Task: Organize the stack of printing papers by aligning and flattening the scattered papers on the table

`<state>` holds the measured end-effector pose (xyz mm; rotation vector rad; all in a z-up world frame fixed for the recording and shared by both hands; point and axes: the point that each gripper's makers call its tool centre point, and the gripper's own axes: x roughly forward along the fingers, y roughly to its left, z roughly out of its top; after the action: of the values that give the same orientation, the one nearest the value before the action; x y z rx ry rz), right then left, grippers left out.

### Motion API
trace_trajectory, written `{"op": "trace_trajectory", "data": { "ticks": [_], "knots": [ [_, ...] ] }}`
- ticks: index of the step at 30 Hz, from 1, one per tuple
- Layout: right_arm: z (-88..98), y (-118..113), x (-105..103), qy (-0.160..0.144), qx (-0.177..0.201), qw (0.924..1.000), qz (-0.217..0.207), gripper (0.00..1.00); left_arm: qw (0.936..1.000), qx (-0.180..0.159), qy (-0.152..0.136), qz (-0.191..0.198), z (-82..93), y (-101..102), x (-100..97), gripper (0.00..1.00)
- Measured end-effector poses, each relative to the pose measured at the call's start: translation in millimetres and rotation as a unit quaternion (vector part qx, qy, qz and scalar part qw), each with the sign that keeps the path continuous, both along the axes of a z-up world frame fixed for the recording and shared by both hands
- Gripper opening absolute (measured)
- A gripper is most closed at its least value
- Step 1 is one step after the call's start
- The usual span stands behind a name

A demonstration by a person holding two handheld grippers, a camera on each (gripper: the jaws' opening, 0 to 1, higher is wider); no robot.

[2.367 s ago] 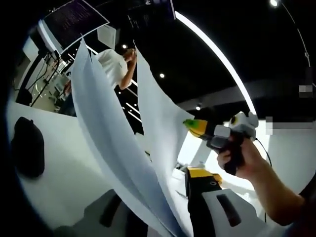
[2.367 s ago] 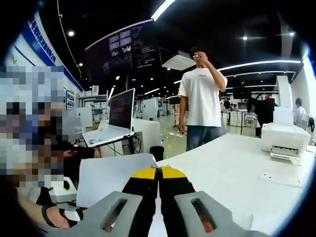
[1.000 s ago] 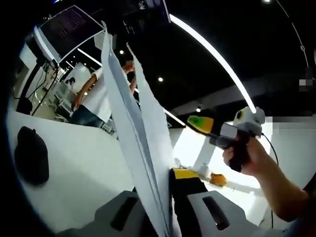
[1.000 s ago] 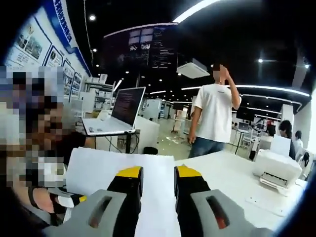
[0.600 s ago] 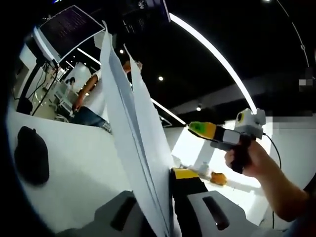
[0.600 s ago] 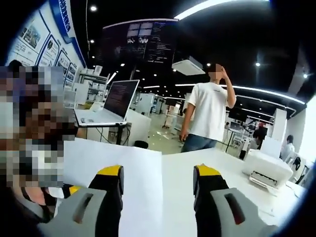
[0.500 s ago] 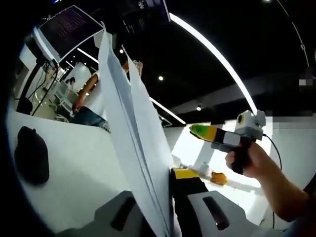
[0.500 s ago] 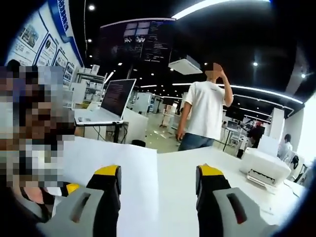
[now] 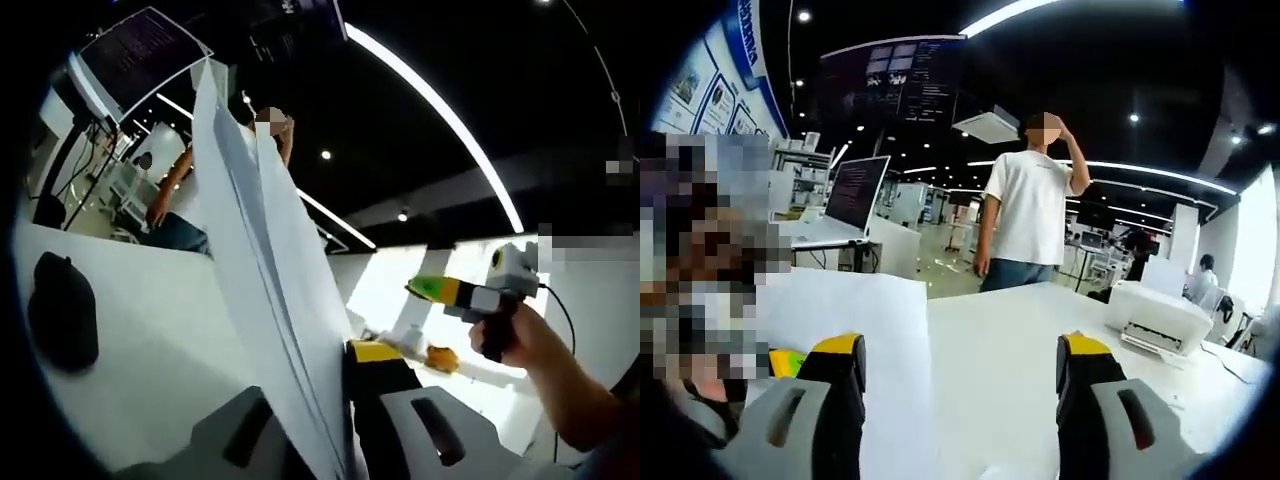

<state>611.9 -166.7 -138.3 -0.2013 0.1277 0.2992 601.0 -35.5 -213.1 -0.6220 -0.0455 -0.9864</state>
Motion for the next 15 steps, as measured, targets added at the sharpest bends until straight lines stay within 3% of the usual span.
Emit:
{"op": "trace_trajectory", "data": {
  "ticks": [15],
  "knots": [
    [-12.7,-29.9,-23.2,0.009,-0.004,0.9998,-0.020,0.75,1.0000,0.003,-0.001,-0.004,0.1,-2.0,-2.6,0.08]
  ]
}}
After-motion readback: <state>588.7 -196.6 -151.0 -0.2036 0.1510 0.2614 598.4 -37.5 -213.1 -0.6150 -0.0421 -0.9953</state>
